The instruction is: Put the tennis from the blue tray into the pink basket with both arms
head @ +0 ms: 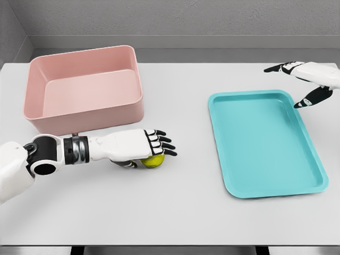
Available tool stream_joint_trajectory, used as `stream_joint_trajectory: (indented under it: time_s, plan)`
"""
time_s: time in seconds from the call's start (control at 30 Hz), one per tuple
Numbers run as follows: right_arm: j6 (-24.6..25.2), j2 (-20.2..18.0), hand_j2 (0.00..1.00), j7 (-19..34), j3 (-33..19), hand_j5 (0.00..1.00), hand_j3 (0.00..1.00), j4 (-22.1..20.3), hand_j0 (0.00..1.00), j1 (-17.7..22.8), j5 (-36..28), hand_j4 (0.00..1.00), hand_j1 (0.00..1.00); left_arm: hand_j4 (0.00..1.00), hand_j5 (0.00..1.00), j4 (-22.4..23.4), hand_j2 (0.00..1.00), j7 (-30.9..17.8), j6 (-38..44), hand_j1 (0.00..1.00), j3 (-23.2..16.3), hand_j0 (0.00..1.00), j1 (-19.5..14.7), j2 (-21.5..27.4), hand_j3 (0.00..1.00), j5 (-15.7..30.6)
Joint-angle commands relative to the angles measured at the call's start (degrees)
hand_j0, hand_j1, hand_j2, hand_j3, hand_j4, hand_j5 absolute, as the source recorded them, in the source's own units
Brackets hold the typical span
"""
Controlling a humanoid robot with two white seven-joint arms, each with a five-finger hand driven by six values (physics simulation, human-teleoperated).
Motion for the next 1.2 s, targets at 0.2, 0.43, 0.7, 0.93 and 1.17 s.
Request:
stream_joint_trajectory:
  time_s: [0.2, 0.43, 0.7, 0.93, 1.17]
  plan:
    - [0.2, 0.2, 1.0, -0.2, -0.1, 1.0, 1.0, 0.0, 1.0, 0.0, -0.4, 1.0, 1.0, 1.0, 1.0, -0.2, 1.0, -1.0, 0.0, 1.0, 0.0, 1.0, 0.1, 0.1, 1.0, 0.4]
    - [0.2, 0.0, 1.0, -0.1, -0.2, 1.0, 1.0, 0.1, 1.0, 0.1, -0.4, 1.0, 1.0, 0.99, 0.99, -0.2, 0.99, -1.0, 0.0, 0.99, 0.0, 0.99, 0.3, 0.4, 0.99, 0.5]
    - [0.2, 0.0, 1.0, -0.1, -0.2, 1.0, 1.0, 0.1, 1.0, 0.1, -0.4, 1.0, 1.0, 0.81, 0.81, -0.2, 0.81, -1.1, 0.0, 0.81, -0.4, 0.81, 0.4, 0.5, 0.81, 0.4]
    - [0.2, 0.0, 1.0, -0.1, -0.2, 1.0, 1.0, 0.1, 1.0, 0.1, -0.4, 1.0, 1.0, 0.65, 0.65, 0.0, 0.65, -1.1, 0.0, 0.65, -0.5, 0.65, 0.4, 0.5, 0.65, 0.3]
    - [0.2, 0.0, 1.0, -0.1, -0.2, 1.0, 1.0, 0.1, 1.0, 0.1, -0.4, 1.0, 1.0, 0.64, 0.64, -0.2, 0.64, -1.0, 0.0, 0.64, -0.4, 0.64, 0.3, 0.5, 0.64, 0.4]
